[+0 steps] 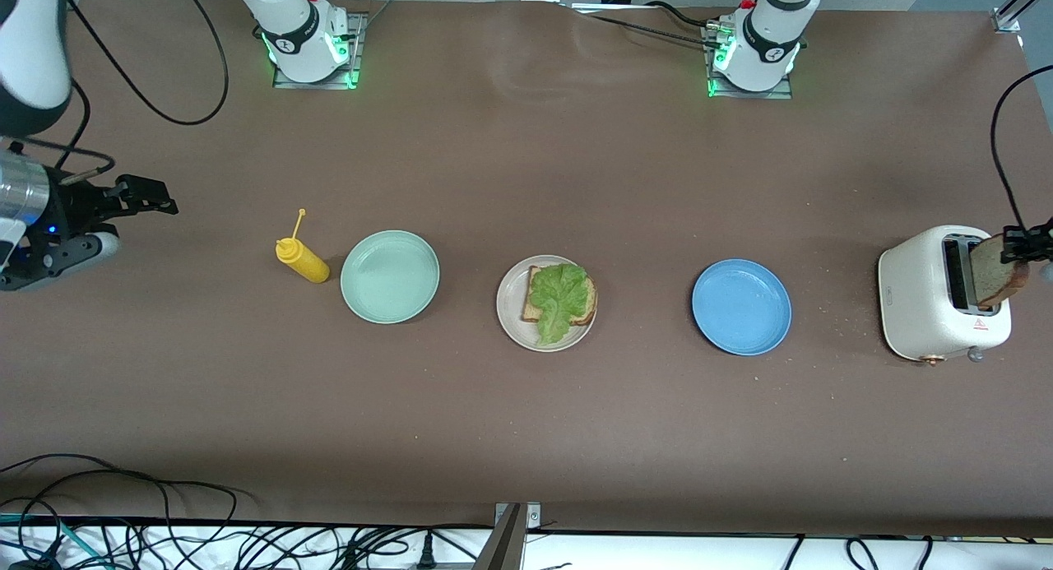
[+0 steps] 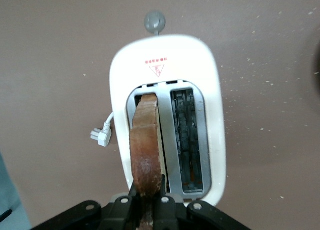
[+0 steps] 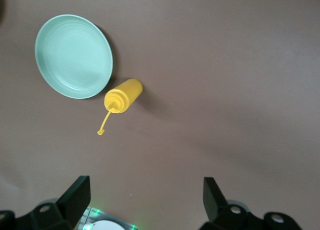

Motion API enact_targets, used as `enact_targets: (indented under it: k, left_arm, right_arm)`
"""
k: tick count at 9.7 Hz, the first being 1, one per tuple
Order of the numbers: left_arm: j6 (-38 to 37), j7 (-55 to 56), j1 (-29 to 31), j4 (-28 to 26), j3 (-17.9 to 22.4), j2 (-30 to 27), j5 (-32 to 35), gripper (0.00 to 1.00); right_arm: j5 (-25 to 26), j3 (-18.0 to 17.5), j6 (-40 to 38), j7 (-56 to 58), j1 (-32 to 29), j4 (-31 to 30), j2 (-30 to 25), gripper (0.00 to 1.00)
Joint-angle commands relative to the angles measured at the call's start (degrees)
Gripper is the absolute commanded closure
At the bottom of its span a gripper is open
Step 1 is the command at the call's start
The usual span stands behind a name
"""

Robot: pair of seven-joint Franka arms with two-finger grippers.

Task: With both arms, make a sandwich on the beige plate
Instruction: 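Lift the toast slice out of the toaster with the left gripper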

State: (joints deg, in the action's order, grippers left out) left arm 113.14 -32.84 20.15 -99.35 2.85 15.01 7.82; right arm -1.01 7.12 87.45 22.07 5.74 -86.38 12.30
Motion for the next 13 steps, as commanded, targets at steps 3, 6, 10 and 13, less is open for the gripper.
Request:
enact_targets:
  k: [3, 6, 10, 13]
  left_arm:
    - [-19.51, -1.88, -0.81, 19.01, -8.45, -0.07, -2.7, 1.0]
    - [-26.46, 0.57, -0.9, 18.76, -11.46, 1.16, -18.04, 1.0]
    - [-29.2, 15.57, -10.71, 18.49, -11.9, 7.3, -33.26, 1.0]
    - [-28.85, 21.06, -16.44, 18.85, -11.9, 13.28, -44.88, 1.0]
  right_arm:
    - [4.17, -5.63, 18.74, -12.93, -4.95, -25.9, -17.54, 0.0]
    - [3.83, -4.49, 16.98, -13.28, -4.95, -21.23, -18.18, 0.0]
    - [1.01, -2.19, 8.7, -13.1, -4.86, -15.57, -16.07, 0.0]
    - [1.36, -2.55, 9.57, -12.41, -4.95, -14.53, -15.64, 0.0]
